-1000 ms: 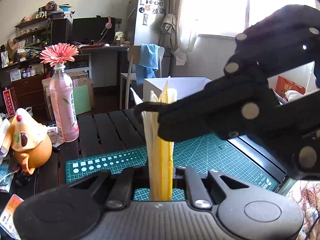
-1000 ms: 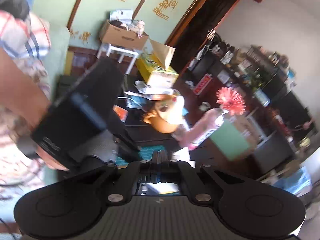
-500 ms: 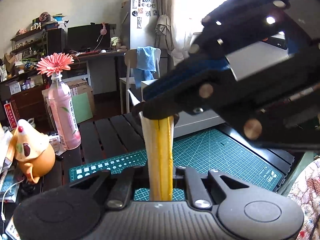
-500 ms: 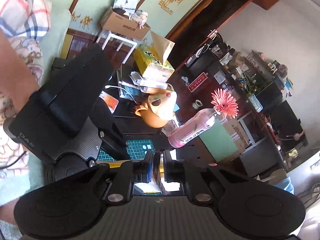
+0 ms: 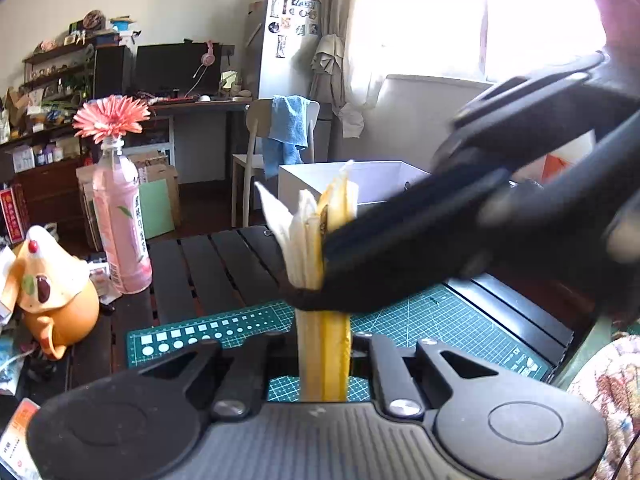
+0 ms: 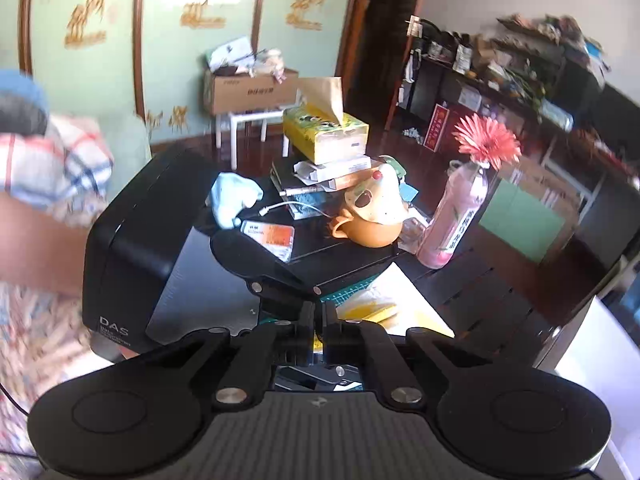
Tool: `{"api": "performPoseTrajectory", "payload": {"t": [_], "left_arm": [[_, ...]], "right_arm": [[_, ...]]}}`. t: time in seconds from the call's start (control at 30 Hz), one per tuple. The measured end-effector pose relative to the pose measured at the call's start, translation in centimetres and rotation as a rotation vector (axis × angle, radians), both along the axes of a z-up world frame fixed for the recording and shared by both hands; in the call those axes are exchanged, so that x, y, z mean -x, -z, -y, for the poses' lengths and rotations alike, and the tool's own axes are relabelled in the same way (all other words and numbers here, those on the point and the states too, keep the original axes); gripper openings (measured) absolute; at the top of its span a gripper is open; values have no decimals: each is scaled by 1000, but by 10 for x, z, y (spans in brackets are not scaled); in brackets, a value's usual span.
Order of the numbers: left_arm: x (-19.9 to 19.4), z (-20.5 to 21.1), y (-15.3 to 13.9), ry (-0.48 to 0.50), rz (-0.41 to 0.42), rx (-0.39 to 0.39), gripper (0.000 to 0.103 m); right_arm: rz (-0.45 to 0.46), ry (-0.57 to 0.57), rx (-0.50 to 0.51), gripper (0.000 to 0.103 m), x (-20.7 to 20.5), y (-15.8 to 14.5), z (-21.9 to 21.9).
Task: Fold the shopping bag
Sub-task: 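Grasp the band with the right gripper and slide it down the bag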
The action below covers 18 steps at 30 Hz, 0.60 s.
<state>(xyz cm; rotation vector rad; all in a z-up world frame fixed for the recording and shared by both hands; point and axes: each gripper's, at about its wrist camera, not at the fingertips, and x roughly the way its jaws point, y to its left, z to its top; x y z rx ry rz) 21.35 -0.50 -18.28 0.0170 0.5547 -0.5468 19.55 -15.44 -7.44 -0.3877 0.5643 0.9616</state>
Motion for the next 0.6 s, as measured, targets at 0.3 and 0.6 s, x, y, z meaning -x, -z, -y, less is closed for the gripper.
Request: {"api": "performPoseTrajectory", "payload": {"t": [0.3, 0.6], "left_arm": [[-27, -39, -7, 186, -215, 314, 11], [-36, -38, 0, 275, -312, 361, 11]], "right_arm": [[347, 2, 317, 27, 20, 6, 31], [553, -206, 515, 21, 46, 40, 4]]}}
